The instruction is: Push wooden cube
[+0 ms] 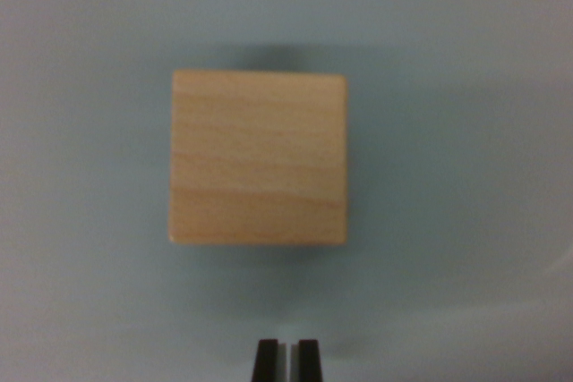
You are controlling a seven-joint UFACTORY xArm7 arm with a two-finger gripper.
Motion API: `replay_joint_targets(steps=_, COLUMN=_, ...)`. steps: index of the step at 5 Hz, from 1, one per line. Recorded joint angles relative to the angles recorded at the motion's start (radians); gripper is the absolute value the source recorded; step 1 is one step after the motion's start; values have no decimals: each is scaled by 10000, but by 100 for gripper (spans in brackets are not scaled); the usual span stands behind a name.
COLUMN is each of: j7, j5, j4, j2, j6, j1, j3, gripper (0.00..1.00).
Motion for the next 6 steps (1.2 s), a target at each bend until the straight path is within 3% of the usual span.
replay_joint_targets(steps=1, j7=-8, j5=-45, j4=-226, j2=-31, j6=-221, j1=-42, j3=-32, gripper=0)
replay_joint_targets(steps=2, j7=-8, j5=-45, j4=-226, j2=-31, j6=-221, j1=-42, j3=-32, gripper=0)
replay_joint_targets(steps=3, j7=-15, j5=-82, j4=-412, j2=-56, j6=-403, j1=-76, j3=-59, gripper=0)
replay_joint_targets(steps=6, j7=-20, j5=-111, j4=-560, j2=-76, j6=-548, j1=-104, j3=-80, gripper=0)
